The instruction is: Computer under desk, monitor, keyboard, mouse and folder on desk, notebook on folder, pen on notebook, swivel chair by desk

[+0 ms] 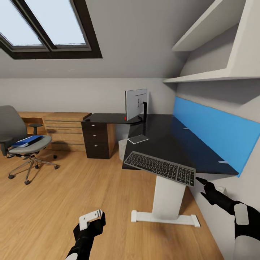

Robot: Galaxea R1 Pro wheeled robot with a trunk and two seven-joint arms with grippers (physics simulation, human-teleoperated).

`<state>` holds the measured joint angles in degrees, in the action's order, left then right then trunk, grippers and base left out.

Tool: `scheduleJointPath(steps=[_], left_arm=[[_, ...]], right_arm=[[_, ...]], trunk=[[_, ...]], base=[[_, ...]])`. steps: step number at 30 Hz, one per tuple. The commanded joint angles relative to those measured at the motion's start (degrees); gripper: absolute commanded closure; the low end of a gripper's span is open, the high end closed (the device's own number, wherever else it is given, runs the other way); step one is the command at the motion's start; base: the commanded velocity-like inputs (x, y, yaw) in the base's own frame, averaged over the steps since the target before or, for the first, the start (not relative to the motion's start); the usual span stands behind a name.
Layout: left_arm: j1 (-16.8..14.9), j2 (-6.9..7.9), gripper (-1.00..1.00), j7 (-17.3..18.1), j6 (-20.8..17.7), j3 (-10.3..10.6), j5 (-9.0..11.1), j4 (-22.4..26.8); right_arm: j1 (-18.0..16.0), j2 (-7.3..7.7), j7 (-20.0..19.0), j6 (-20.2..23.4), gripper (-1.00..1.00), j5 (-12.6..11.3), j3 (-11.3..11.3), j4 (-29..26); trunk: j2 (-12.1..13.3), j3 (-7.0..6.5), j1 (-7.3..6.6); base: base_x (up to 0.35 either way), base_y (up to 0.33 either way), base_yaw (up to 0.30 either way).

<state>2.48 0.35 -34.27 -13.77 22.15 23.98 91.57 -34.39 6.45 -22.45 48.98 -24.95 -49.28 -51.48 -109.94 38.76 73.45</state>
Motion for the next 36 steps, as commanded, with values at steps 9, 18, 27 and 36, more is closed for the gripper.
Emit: scheduleJointPath(steps=[9, 18, 27, 36], left_arm=[[-0.02, 0.05, -1.00, -0.42, -0.20, 0.08, 0.34, 0.04], [-0.02, 0.01, -1.00, -0.41, -0.12, 0.17, 0.23, -0.54], [-0.02, 0.01, -1.00, -0.41, -0.11, 0.17, 0.20, -0.68], [-0.02, 0.00, -1.00, -0.39, -0.11, 0.25, 0.19, -0.69]], right_arm=[[-0.07, -0.07, -0.31, 0.33, -1.00, 0.25, -0.20, -0.02], [-0.07, -0.04, -0.32, 0.33, -1.00, 0.26, -0.20, -0.02], [-0.07, -0.04, -0.32, 0.33, -1.00, 0.26, -0.20, -0.02], [-0.07, -0.09, -0.32, 0.33, -1.00, 0.26, -0.20, -0.02]], trunk=[[-0.03, 0.05, 0.00], [-0.03, 0.05, 0.00], [2.38, -1.03, -1.32], [2.38, -1.03, -1.32]], base=[[0.000, 0.028, 0.000], [0.047, 0.045, 0.000], [0.005, 0.005, 0.000], [0.000, 0.000, 0.000]])
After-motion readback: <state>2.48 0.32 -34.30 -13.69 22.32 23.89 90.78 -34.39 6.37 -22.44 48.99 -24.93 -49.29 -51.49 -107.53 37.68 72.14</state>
